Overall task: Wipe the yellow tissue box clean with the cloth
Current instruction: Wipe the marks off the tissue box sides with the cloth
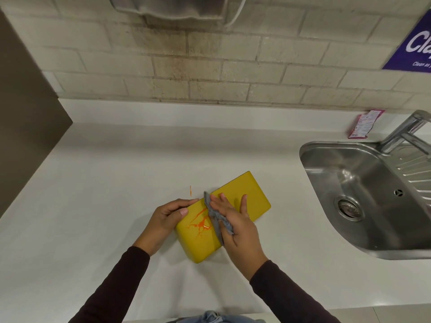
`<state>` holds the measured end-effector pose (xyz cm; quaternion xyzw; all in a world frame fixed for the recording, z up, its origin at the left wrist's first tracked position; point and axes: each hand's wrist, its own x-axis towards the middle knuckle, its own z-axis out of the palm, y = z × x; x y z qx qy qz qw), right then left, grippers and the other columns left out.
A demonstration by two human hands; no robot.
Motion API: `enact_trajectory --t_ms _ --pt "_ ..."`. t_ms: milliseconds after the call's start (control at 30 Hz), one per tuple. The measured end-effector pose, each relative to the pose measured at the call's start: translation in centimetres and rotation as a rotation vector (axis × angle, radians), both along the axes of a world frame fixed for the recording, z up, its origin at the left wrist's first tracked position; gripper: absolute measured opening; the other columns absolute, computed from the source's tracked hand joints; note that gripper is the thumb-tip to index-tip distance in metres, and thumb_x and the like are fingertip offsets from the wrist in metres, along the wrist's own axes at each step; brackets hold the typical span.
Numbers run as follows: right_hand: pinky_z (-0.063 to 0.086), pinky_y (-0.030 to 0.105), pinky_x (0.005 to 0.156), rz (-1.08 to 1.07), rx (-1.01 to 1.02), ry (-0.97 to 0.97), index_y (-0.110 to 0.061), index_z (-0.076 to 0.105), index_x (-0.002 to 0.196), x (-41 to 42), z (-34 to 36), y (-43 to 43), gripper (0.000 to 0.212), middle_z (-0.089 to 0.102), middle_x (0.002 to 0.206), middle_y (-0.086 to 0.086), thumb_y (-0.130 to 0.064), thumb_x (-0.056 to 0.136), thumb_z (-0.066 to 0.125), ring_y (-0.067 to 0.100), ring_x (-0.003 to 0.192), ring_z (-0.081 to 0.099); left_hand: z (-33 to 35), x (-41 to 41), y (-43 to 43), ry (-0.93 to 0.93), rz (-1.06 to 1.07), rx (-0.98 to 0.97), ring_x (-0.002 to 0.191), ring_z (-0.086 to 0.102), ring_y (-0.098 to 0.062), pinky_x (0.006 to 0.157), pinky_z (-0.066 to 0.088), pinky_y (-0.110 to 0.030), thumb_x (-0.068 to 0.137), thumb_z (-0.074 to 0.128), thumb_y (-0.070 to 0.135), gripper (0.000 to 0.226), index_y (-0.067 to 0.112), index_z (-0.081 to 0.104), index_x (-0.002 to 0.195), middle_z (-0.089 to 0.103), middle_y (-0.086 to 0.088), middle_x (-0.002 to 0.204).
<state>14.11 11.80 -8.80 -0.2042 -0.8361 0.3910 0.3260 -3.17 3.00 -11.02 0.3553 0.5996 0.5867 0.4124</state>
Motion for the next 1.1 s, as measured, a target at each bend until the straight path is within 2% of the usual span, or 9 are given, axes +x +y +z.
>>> enact_trajectory --t_ms 100,200,300,500,567,700,800,967,1100 --pt "-0.011 0.027 0.114 0.014 0.052 -0.022 -0.028 0.047 0.128 1.1 -0.2 1.0 0.040 0.045 0.134 -0.016 -0.013 0.094 0.033 -0.002 0.135 0.028 0.1 0.0 -0.1 0.002 -0.018 0.005 0.093 0.064 0.002 0.074 0.051 -0.012 0.074 0.057 0.035 0.024 0.041 0.072 0.091 0.071 0.020 0.100" --pt "-0.010 0.025 0.114 -0.099 -0.044 0.028 -0.034 0.048 0.122 1.3 0.1 1.7 0.048 0.044 0.130 -0.024 -0.001 0.090 0.037 -0.009 0.133 0.026 0.1 0.1 -0.1 0.008 -0.030 0.009 0.094 0.063 0.001 0.074 0.051 -0.013 0.069 0.056 0.046 0.029 0.041 0.071 0.093 0.070 0.019 0.102" --pt "-0.009 0.026 0.115 -0.150 -0.124 0.055 -0.034 0.048 0.123 0.3 0.5 1.1 0.044 0.044 0.132 -0.023 -0.007 0.090 0.035 -0.006 0.134 0.026 0.1 0.4 0.0 0.008 -0.026 0.007 0.095 0.062 0.001 0.074 0.051 -0.013 0.069 0.056 0.048 0.030 0.042 0.071 0.094 0.070 0.020 0.103" --pt "-0.012 0.032 0.114 0.063 0.154 -0.067 -0.016 0.048 0.132 0.2 -0.5 -0.7 0.041 0.041 0.139 -0.004 -0.013 0.091 0.043 0.006 0.137 0.024 0.3 0.5 -0.1 0.029 -0.017 0.019 0.094 0.062 0.003 0.077 0.049 -0.011 0.076 0.057 0.030 0.024 0.043 0.072 0.088 0.070 0.022 0.098" --pt "-0.014 0.033 0.114 0.096 0.218 -0.102 -0.014 0.047 0.132 1.2 -0.7 -0.1 0.041 0.042 0.139 -0.001 -0.014 0.091 0.044 0.008 0.137 0.023 0.5 0.6 -0.2 0.030 -0.038 0.040 0.095 0.062 0.002 0.078 0.047 -0.010 0.073 0.060 0.036 0.021 0.040 0.073 0.089 0.071 0.019 0.099" --pt "-0.010 0.031 0.115 -0.051 0.089 0.003 -0.016 0.052 0.124 1.9 -0.3 0.9 0.035 0.047 0.134 0.001 -0.033 0.098 0.034 0.014 0.134 0.030 0.8 0.6 -0.1 0.032 -0.063 0.047 0.096 0.062 -0.003 0.077 0.048 -0.013 0.068 0.059 0.045 0.032 0.032 0.071 0.095 0.070 0.007 0.099" --pt "-0.008 0.029 0.115 -0.107 0.040 0.040 -0.020 0.052 0.122 1.0 -0.2 0.5 0.032 0.049 0.133 0.000 -0.023 0.093 0.039 0.014 0.134 0.032 0.8 0.7 -0.1 0.024 -0.050 0.047 0.093 0.062 -0.001 0.075 0.048 -0.012 0.070 0.061 0.040 0.028 0.030 0.071 0.094 0.071 0.009 0.097" --pt "-0.010 0.029 0.115 0.066 0.148 -0.048 -0.022 0.046 0.129 0.5 -1.0 -0.8 0.039 0.044 0.137 -0.002 -0.015 0.091 0.042 0.006 0.137 0.024 0.7 0.6 -0.1 0.031 -0.032 0.045 0.094 0.063 0.001 0.078 0.047 -0.010 0.078 0.055 0.022 0.026 0.037 0.072 0.090 0.072 0.017 0.098" --pt "-0.008 0.031 0.115 0.063 0.135 -0.035 -0.024 0.047 0.130 2.1 -1.1 0.3 0.036 0.047 0.135 -0.004 -0.021 0.094 0.039 0.006 0.137 0.026 0.8 0.5 -0.1 0.037 -0.048 0.038 0.094 0.062 0.000 0.077 0.048 -0.011 0.077 0.056 0.024 0.024 0.031 0.071 0.094 0.072 0.014 0.098"
